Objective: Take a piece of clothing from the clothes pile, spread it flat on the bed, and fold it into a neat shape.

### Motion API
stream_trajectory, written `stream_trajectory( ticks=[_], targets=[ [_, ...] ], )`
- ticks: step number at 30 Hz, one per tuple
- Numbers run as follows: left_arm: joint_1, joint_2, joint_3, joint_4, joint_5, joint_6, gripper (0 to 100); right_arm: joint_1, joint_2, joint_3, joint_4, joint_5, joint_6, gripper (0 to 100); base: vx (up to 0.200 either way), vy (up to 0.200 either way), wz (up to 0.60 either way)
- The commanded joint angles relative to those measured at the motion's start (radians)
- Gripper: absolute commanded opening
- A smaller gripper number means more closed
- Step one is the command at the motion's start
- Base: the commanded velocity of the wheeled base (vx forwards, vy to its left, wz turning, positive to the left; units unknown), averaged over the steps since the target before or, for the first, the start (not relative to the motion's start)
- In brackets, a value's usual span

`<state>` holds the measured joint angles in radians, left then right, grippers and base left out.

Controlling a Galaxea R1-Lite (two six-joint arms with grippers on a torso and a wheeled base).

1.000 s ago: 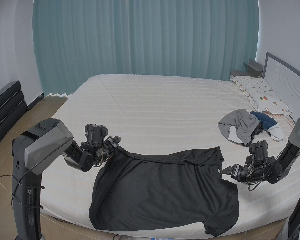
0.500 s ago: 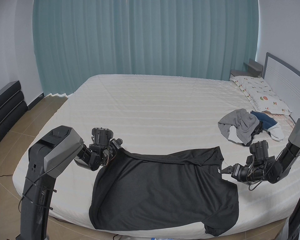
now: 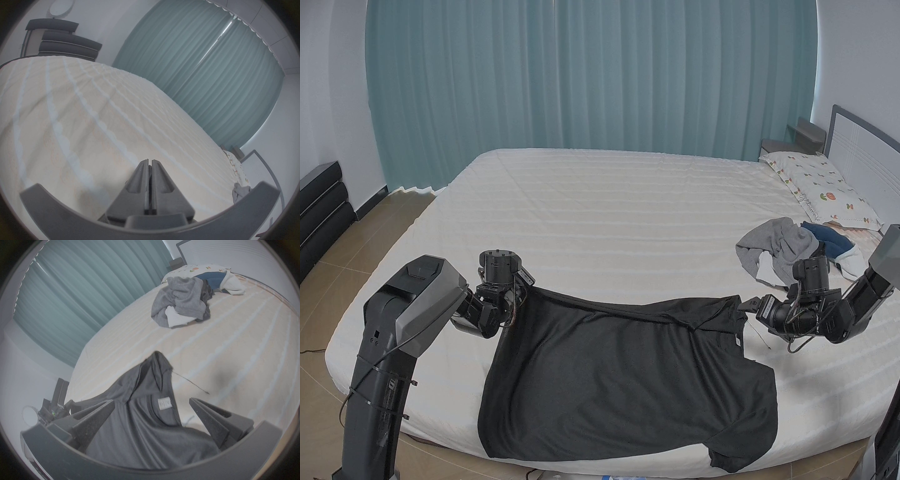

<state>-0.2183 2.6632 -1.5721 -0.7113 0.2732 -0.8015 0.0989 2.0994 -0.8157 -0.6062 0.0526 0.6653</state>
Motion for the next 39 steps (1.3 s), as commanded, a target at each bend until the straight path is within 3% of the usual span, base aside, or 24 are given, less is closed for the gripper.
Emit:
stream_trajectory(
  ticks=[1, 3, 10, 21, 22, 31, 35, 39],
  targets=[
    [0.019, 0.041, -0.048, -0.033, 0.049, 0.005, 0, 0.013, 0.156, -0.161, 0.006, -0.043, 0.037, 100, 0.0, 0.0, 0.0],
    [0.019, 0.053, -0.049, -0.043, 0.047, 0.005, 0, 0.042, 0.229, -0.255, 0.025, -0.079, 0.042, 100, 0.0, 0.0, 0.0],
    [0.01, 0.061, -0.046, -0.043, 0.046, 0.005, 0, 0.077, 0.341, -0.419, 0.074, -0.091, 0.04, 100, 0.0, 0.0, 0.0],
    [0.01, 0.063, -0.043, -0.043, 0.047, 0.005, 0, 0.099, 0.439, -0.566, 0.121, -0.122, 0.037, 100, 0.0, 0.0, 0.0],
    [0.01, 0.064, -0.042, -0.043, 0.047, 0.005, 0, 0.099, 0.446, -0.583, 0.121, -0.135, 0.036, 0, 0.0, 0.0, 0.0],
    [0.011, 0.07, -0.046, -0.043, 0.049, 0.007, 0, 0.082, 0.462, -0.666, 0.105, -0.168, 0.042, 0, 0.0, 0.0, 0.0],
    [0.016, 0.078, -0.058, -0.057, 0.05, 0.016, 0, 0.053, 0.475, -0.79, 0.075, -0.252, 0.039, 0, 0.0, 0.0, 0.0],
    [0.02, 0.119, -0.126, -0.117, 0.052, 0.019, 0, 0.039, 0.505, -0.944, 0.071, -0.264, 0.039, 0, 0.0, 0.0, 0.0]
  ],
)
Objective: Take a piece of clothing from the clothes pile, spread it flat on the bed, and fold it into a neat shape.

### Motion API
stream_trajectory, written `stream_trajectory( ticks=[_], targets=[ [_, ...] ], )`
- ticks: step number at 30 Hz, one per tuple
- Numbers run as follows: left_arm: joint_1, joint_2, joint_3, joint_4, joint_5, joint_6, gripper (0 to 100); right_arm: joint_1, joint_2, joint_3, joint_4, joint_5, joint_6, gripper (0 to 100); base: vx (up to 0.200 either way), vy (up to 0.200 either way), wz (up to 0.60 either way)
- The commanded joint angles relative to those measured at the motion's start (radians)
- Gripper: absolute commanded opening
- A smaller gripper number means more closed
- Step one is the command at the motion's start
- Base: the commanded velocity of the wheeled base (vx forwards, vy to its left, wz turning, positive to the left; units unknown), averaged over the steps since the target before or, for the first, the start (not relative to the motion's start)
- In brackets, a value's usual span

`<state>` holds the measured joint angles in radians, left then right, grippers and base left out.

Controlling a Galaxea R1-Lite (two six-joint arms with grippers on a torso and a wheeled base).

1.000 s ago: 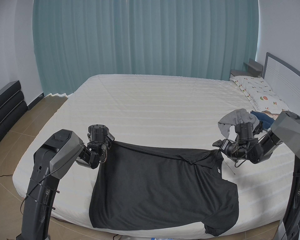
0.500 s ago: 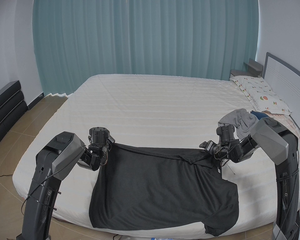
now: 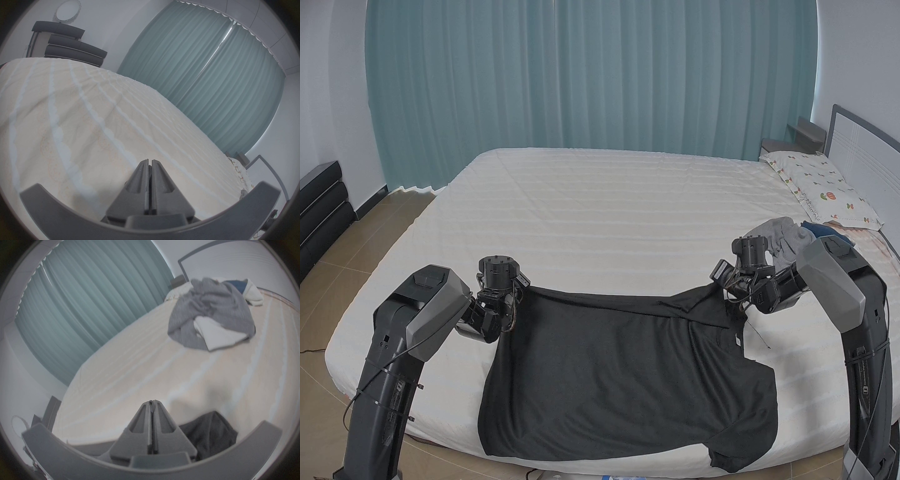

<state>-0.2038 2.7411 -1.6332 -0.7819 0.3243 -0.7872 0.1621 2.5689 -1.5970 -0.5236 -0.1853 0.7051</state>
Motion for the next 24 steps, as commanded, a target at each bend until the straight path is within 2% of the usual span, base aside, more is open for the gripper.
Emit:
stream_trajectory(
  ticks=[1, 4, 6, 8, 13, 15, 24],
  targets=[
    [0.007, 0.054, -0.08, -0.051, 0.001, 0.01, 0, -0.027, 0.051, -0.198, -0.012, -0.033, -0.001, 0, 0.0, 0.0, 0.0],
    [0.011, 0.083, -0.137, -0.056, 0.009, 0.048, 0, -0.033, 0.126, -0.328, -0.012, -0.059, -0.01, 0, 0.0, 0.0, 0.0],
    [0.011, 0.097, -0.163, -0.057, 0.021, 0.054, 0, -0.039, 0.169, -0.403, -0.01, -0.102, -0.012, 0, 0.0, 0.0, 0.0],
    [0.011, 0.117, -0.194, -0.06, 0.03, 0.057, 0, -0.039, 0.191, -0.403, -0.021, -0.118, -0.019, 0, 0.0, 0.0, 0.0],
    [0.012, 0.181, -0.303, -0.077, 0.041, 0.079, 0, -0.033, 0.191, -0.403, -0.07, -0.106, -0.035, 0, 0.0, 0.0, 0.0],
    [0.014, 0.216, -0.346, -0.077, 0.065, 0.148, 0, -0.032, 0.209, -0.403, -0.068, -0.094, -0.059, 0, 0.0, 0.0, 0.0],
    [0.009, 0.221, -0.338, -0.073, 0.07, 0.166, 0, -0.03, 0.241, -0.403, -0.062, -0.088, -0.065, 0, 0.0, 0.0, 0.0]
  ],
)
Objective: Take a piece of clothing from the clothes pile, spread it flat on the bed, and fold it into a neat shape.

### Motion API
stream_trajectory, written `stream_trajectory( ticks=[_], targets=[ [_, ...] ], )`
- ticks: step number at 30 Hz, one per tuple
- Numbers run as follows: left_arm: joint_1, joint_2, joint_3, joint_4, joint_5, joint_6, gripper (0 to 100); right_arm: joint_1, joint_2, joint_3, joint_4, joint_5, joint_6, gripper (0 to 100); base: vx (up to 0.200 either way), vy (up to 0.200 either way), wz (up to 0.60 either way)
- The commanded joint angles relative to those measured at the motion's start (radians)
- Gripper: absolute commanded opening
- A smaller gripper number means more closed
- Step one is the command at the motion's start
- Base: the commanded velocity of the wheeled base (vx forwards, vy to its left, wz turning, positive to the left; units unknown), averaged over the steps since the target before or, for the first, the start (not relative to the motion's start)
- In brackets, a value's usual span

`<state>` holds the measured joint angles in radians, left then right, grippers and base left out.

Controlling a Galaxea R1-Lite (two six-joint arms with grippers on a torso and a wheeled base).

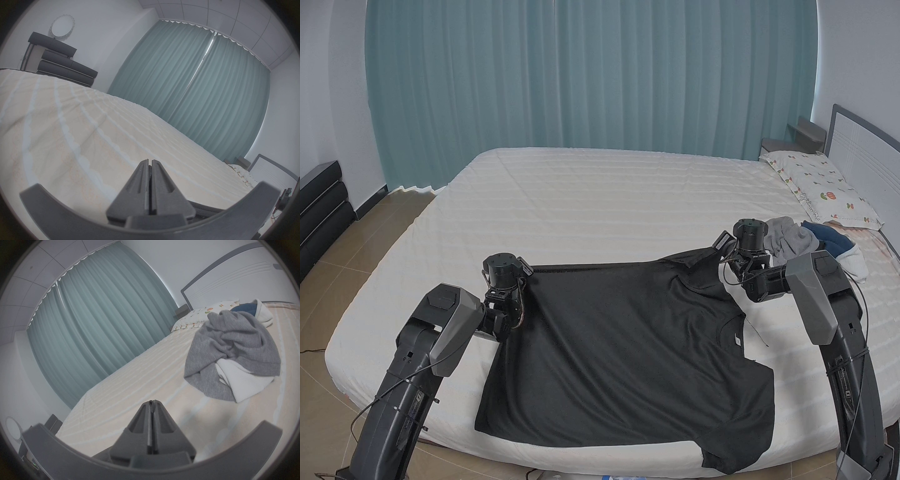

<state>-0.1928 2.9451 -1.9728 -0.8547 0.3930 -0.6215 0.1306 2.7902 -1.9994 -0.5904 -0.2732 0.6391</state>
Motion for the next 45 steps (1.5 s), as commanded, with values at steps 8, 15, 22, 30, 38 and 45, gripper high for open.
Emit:
stream_trajectory(
  ticks=[8, 15, 22, 30, 38, 45],
  targets=[
    [-0.002, 0.005, 0.014, -0.009, 0.006, -0.007, 100, 0.004, 0.006, -0.001, 0.004, 0.0, -0.001, 100, 0.0, 0.0, 0.0],
    [0.029, -0.083, 0.086, -0.009, 0.043, -0.055, 100, -0.023, -0.133, 0.24, -0.002, 0.08, -0.018, 100, 0.0, 0.0, 0.0],
    [0.053, -0.241, 0.267, 0.043, 0.029, -0.188, 100, -0.032, -0.207, 0.478, -0.049, 0.238, -0.087, 100, 0.0, 0.0, 0.0],
    [0.055, -0.291, 0.397, 0.062, -0.045, -0.195, 100, -0.017, -0.169, 0.468, -0.055, 0.241, -0.102, 100, 0.0, 0.0, 0.0],
    [0.05, -0.334, 0.52, 0.062, -0.158, -0.196, 100, -0.013, -0.147, 0.467, -0.043, 0.246, -0.11, 0, 0.0, 0.0, 0.0],
    [0.049, -0.354, 0.572, 0.086, -0.218, -0.196, 100, -0.032, -0.112, 0.353, -0.048, 0.21, -0.105, 0, 0.0, 0.0, 0.0]
  ],
)
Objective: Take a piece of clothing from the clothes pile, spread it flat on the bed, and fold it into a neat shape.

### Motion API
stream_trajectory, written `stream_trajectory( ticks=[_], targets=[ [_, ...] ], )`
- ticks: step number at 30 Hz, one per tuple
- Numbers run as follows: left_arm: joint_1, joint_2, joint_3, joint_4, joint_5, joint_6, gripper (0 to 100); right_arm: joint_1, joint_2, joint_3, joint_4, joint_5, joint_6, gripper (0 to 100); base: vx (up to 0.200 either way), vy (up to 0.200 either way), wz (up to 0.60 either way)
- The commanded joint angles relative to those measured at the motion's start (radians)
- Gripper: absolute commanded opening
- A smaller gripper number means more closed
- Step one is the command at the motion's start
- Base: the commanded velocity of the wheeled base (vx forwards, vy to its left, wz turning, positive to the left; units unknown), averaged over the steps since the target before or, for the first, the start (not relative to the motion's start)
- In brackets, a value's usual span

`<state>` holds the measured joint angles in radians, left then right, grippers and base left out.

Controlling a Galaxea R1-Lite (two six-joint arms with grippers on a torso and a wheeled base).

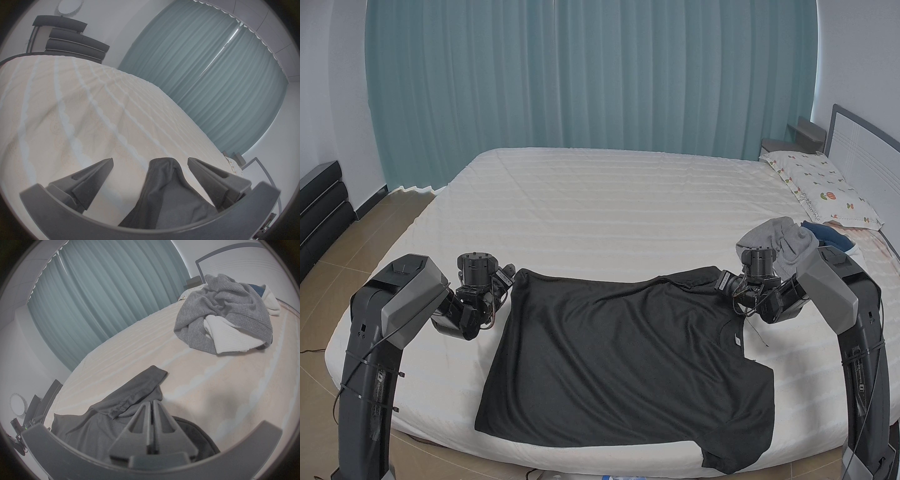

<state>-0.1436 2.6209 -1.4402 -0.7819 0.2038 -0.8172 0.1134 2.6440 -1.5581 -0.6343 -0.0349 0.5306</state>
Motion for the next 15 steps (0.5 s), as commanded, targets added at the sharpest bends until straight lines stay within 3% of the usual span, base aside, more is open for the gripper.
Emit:
stream_trajectory(
  ticks=[1, 6, 14, 15],
  targets=[
    [-0.001, -0.033, 0.049, 0.013, -0.035, 0.0, 100, -0.018, 0.039, -0.103, -0.004, -0.04, 0.003, 0, 0.0, 0.0, 0.0],
    [-0.004, -0.068, 0.132, 0.003, -0.072, 0.001, 100, -0.028, 0.102, -0.235, -0.008, -0.112, 0.002, 0, 0.0, 0.0, 0.0],
    [-0.004, -0.076, 0.158, 0.003, -0.096, 0.001, 100, -0.028, 0.132, -0.264, -0.012, -0.114, 0.0, 0, 0.0, 0.0, 0.0],
    [-0.004, -0.074, 0.158, 0.003, -0.096, 0.001, 100, -0.028, 0.139, -0.27, -0.008, -0.115, -0.001, 100, 0.0, 0.0, 0.0]
  ],
)
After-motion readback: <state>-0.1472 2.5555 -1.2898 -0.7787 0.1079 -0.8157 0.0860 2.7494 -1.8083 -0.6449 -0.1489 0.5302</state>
